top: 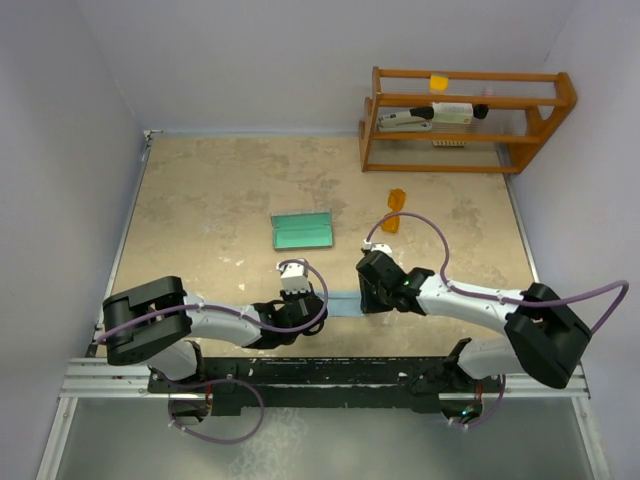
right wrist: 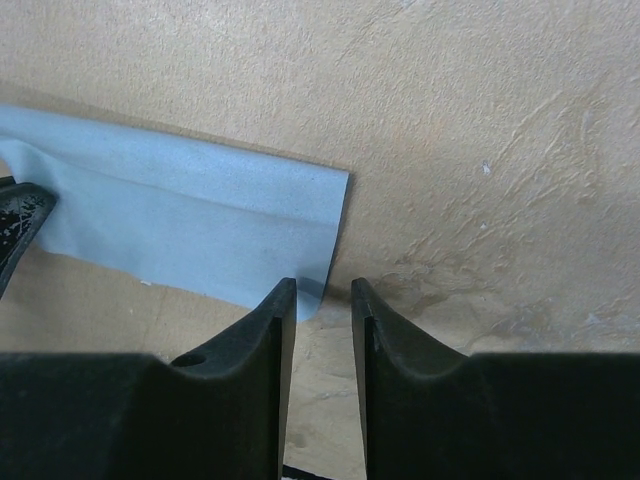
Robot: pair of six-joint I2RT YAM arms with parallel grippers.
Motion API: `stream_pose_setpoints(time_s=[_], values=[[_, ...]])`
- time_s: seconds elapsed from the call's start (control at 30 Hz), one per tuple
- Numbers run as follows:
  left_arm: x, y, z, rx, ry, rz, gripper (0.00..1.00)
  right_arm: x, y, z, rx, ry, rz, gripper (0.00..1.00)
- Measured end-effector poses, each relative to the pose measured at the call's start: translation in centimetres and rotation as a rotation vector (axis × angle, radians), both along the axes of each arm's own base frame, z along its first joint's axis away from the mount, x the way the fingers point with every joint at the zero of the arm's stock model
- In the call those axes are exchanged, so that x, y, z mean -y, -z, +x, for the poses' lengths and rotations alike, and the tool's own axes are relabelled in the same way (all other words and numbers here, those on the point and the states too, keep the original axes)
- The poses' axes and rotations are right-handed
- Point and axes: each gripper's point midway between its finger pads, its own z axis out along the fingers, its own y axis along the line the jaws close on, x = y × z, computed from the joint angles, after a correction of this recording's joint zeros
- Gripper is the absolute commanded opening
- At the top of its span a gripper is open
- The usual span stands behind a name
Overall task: Organize the sunglasses
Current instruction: Pick up the glasses cleaning cloth from the center of the board.
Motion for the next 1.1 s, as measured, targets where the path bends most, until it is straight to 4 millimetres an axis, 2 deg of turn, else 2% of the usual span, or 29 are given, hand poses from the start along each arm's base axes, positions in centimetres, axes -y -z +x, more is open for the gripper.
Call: stream_pose_setpoints(time_s=[0.77, 1.1], values=[[-0.1, 0.0, -0.3, 0.002, 0.005, -0.003, 0.0, -1.2, 0.2, 0.0, -0.007, -0.011, -0.003, 0.23], [-0.3, 0.0, -0.4, 0.003, 0.002, -0.008, 0.0, -1.5, 0.2, 0.1, -0.001, -0.001, -0.004, 0.15]])
